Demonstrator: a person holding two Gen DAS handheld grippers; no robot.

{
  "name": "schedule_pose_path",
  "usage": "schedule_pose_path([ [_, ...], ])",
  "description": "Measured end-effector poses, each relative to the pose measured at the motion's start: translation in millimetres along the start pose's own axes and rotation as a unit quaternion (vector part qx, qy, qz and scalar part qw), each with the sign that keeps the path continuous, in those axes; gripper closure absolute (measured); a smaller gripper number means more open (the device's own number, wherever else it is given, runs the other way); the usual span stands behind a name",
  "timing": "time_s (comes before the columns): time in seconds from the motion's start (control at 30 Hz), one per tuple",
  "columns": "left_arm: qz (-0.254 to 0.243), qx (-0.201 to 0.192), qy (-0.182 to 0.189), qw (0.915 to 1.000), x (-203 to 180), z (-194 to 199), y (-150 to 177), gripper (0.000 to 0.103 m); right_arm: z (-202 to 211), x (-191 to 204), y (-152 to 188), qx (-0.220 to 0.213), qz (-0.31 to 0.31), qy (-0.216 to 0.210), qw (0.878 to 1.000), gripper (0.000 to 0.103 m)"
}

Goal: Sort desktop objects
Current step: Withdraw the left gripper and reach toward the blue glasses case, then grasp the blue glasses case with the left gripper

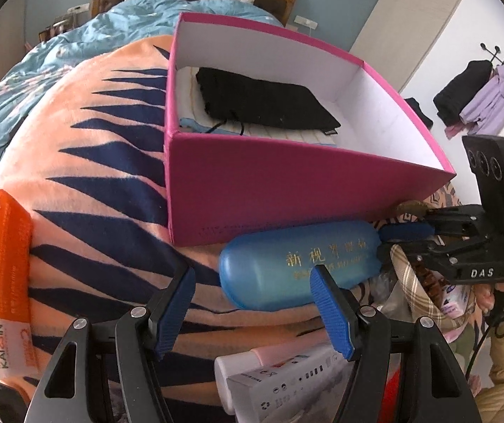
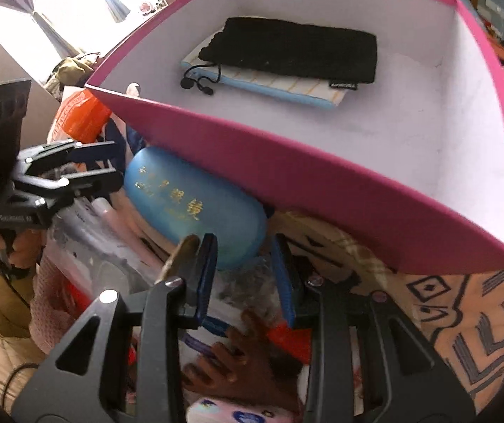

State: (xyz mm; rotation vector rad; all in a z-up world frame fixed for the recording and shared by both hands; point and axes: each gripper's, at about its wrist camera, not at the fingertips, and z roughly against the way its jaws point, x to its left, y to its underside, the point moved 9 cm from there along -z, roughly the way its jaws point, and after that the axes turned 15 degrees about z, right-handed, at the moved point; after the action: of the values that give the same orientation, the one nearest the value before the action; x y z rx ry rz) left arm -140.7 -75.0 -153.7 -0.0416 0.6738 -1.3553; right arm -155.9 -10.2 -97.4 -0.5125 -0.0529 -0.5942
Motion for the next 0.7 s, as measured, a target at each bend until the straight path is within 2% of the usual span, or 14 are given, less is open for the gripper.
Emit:
schedule_pose_path([
  [0.13,-0.006,0.015,0.004,0.9999,-4,-5,5,0.034,-4,0,-2,0.003,-0.014,-0.017,1.000,0.066],
  [0.3,-0.009,0.024,-0.003,0.9996,-3,-12,6,0.034,-7,0,1,0.014,-0.034,-0.037,0.999,0.057],
  [0.43,-0.015,0.031,0.002,0.9994,-5,-14,8,0.034,-8,2,0,0.010,-0.040,-0.048,0.998,0.056],
  [0.53,-0.021,0.032,0.001,0.9993,-7,-13,7,0.034,-14,4,-3,0.012,-0.049,-0.060,0.997,0.048],
  [0.7,-0.005,0.045,0.011,0.9989,-4,-17,4,0.033,-13,5,-1,-0.001,-0.045,-0.057,0.997,0.048],
])
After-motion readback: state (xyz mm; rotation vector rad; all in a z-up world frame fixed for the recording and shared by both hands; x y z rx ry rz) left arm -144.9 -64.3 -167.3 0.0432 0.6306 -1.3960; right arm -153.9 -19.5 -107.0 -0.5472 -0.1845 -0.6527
